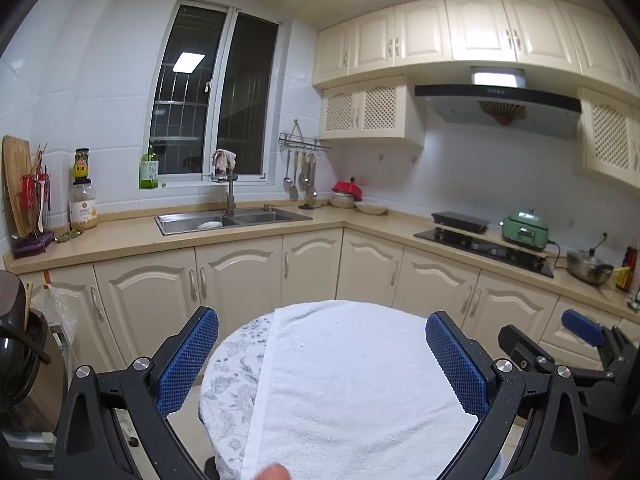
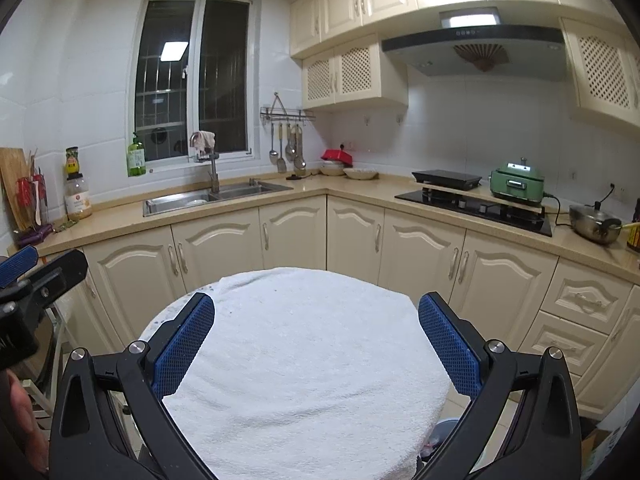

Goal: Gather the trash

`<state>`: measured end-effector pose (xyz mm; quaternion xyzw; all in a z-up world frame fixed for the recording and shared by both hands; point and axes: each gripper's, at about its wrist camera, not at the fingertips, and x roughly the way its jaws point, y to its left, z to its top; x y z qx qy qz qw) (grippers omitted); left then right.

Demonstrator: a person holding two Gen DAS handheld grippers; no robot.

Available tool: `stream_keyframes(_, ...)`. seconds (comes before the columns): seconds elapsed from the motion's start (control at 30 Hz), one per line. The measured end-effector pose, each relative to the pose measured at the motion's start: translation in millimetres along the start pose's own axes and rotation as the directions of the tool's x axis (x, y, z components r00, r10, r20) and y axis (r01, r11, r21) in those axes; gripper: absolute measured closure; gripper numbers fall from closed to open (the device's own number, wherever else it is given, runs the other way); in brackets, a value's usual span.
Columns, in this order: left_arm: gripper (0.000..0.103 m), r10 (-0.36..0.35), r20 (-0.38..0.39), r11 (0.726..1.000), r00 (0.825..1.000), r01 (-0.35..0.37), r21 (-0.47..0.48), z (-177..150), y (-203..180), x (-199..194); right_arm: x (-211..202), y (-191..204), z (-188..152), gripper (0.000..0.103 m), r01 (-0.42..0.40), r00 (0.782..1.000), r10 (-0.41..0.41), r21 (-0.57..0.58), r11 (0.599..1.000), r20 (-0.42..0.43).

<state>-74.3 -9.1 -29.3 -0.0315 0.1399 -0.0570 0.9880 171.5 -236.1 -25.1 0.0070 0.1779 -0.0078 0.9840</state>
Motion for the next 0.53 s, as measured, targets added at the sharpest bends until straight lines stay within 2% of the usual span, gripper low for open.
stream_keyframes(0.13, 0.001, -0.029, -0.011, 0.999, 1.000, 0.029, -0.026, 2.0, 8.0, -12.0, -3.7, 1.4, -1.1, 0.000, -0.004, 1.000, 0.004, -0.002, 1.000, 0.008)
stream_keyframes(0.27, 0.001, -0.004, -0.015, 1.000, 1.000, 0.004, -0.026, 9.8, 14.3, -15.8, -5.6, 2.1, -2.1, 0.000, -0.009, 1.000, 0.009, -0.007, 1.000, 0.014)
stream_keyframes(0.53, 0.001, -0.024, -0.006, 1.000, 1.000, 0.024, -0.016, 19.0, 12.8, -11.5, -6.5, 4.9, -2.9, 0.000, -0.020, 1.000, 0.020, -0.007, 1.000, 0.016)
